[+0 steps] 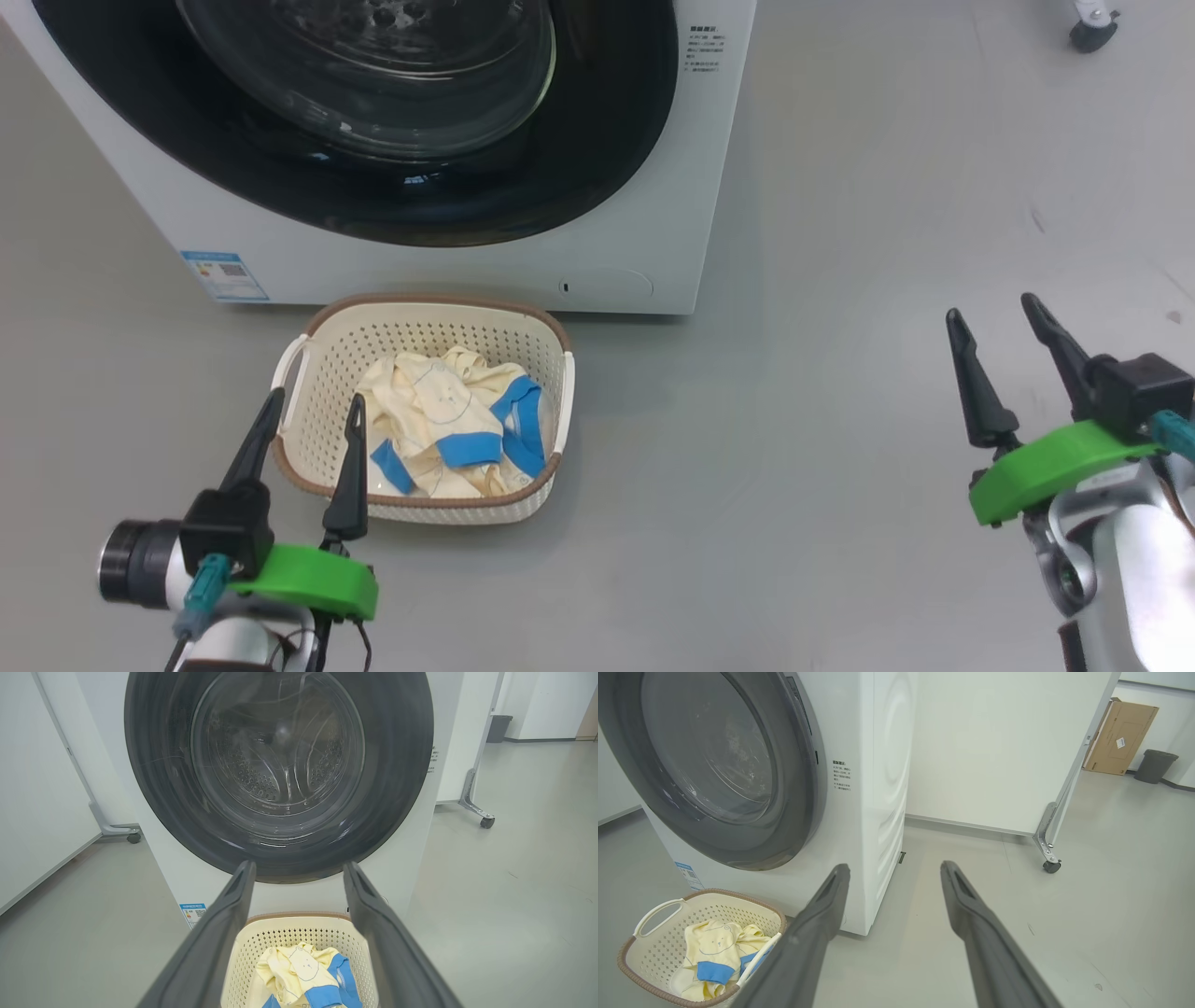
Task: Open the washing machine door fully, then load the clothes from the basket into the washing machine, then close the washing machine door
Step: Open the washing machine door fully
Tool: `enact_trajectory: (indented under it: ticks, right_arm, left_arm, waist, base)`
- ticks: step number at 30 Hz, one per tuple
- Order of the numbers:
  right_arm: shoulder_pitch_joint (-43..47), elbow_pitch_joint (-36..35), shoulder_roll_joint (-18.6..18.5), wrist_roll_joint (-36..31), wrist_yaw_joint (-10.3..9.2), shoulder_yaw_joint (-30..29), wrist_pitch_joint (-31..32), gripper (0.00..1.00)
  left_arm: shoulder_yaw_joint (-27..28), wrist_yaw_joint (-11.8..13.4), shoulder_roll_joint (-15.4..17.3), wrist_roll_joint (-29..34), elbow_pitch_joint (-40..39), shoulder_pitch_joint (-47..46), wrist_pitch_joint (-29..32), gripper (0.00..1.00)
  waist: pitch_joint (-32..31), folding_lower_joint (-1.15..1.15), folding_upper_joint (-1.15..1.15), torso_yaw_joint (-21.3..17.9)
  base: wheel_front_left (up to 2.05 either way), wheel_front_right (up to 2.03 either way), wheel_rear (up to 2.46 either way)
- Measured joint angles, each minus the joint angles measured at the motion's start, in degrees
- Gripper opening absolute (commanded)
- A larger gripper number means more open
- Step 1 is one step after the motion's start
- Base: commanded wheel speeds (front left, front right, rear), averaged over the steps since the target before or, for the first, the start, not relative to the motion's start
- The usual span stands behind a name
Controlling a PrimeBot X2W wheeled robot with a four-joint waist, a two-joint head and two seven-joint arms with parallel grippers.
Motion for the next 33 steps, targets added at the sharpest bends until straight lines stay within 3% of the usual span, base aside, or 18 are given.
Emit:
enact_trajectory:
  ticks: [11,13,14,16,17,19,20,26,33]
  right_arm:
    - [-11.2,5.8,0.0,5.4,0.0,-5.2,-2.8,1.0]
    - [-14.0,7.9,0.0,8.6,0.0,-5.7,-3.1,0.92]
    - [-15.3,9.0,0.0,10.3,0.0,-6.0,-3.4,0.68]
    - [-18.2,11.2,0.0,13.4,0.0,-6.3,-3.7,0.62]
    - [-21.0,13.3,0.0,16.0,0.0,-6.9,-4.0,0.5]
    - [-23.9,15.6,-0.1,19.0,0.0,-7.5,-4.0,0.13]
    - [-25.2,16.6,-0.1,20.0,0.0,-7.8,-4.2,0.0]
    - [-32.6,21.4,-0.2,33.1,-0.01,-7.3,-1.9,0.0]
    - [-41.7,25.4,-0.4,57.3,-0.01,-7.0,7.6,0.0]
  left_arm:
    - [-0.3,-0.1,-0.8,0.1,-0.2,-4.0,0.0,1.0]
    - [-0.4,-0.2,-1.1,0.2,-0.3,-4.8,0.0,1.0]
    - [-0.4,-0.4,-1.3,0.2,-0.3,-5.2,0.0,1.0]
    - [-0.4,-0.6,-1.4,0.4,-0.4,-5.7,0.0,1.0]
    - [-0.5,-0.6,-1.7,0.7,-0.4,-6.3,0.0,1.0]
    - [-0.6,-1.2,-2.3,0.8,-0.4,-7.1,0.0,1.0]
    - [-0.8,-1.3,-2.5,1.2,-0.4,-7.6,0.0,1.0]
    - [-1.1,-2.2,-3.6,1.9,-0.4,-10.5,0.0,1.0]
    - [-0.9,-3.2,-4.9,2.2,-0.4,-11.6,-0.1,1.0]
  waist:
    - [4.6,0.0,0.0,1.1]
    - [5.4,0.0,0.0,1.5]
    - [5.8,0.0,0.0,1.8]
    - [6.7,0.0,0.0,2.2]
    - [7.5,0.0,0.0,2.8]
    - [8.3,-0.01,0.0,3.5]
    - [8.8,-0.01,0.0,3.9]
    - [11.4,-0.01,0.0,6.1]
    - [14.1,0.0,0.0,8.4]
  base:
    - [0.0,0.0,0.0]
    - [0.0,0.0,0.0]
    - [0.0,0.0,0.0]
    - [0.0,0.0,0.0]
    - [0.0,0.0,0.0]
    - [0.0,0.0,0.0]
    - [0.0,0.0,0.0]
    - [0.0,0.0,0.0]
    - [0.0,0.0,0.0]
